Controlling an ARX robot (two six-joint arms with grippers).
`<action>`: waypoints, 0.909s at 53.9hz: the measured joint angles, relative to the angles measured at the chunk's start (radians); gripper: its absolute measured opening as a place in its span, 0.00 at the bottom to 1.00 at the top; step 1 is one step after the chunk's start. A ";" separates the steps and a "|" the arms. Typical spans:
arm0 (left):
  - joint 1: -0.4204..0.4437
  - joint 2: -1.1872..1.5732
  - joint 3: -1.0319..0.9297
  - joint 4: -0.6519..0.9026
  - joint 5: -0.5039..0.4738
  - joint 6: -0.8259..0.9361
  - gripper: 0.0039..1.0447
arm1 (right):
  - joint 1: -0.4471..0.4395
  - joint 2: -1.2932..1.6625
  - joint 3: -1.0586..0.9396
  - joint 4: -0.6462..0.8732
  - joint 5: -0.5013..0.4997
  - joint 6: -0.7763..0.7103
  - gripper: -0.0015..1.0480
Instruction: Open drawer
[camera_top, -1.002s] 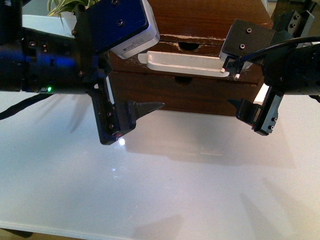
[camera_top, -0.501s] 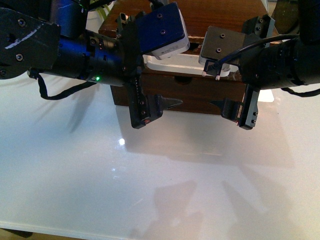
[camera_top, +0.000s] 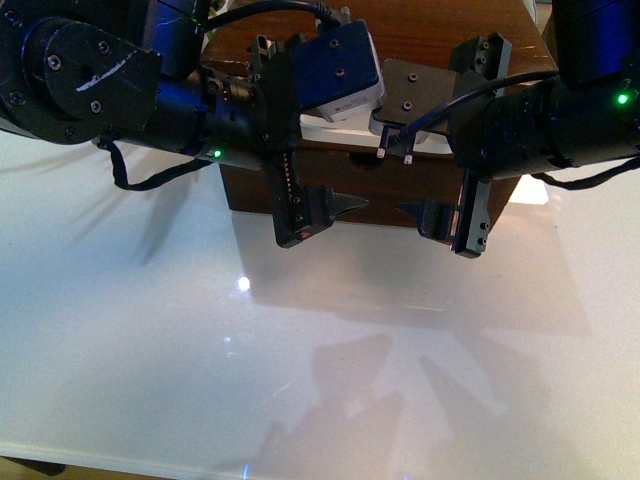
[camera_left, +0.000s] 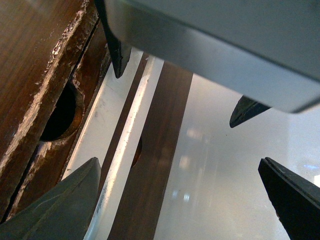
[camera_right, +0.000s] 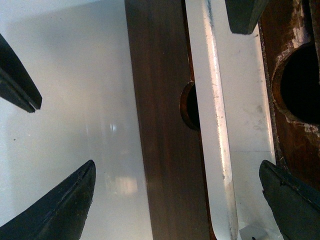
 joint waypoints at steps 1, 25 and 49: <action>-0.001 0.003 0.005 -0.004 0.000 0.000 0.92 | 0.000 0.000 0.002 -0.001 -0.001 -0.001 0.91; -0.020 0.050 0.083 -0.078 -0.005 0.030 0.92 | 0.000 0.047 0.041 -0.038 -0.024 -0.018 0.91; -0.029 0.079 0.153 -0.174 -0.009 0.081 0.92 | 0.000 0.066 0.055 -0.047 -0.025 -0.030 0.91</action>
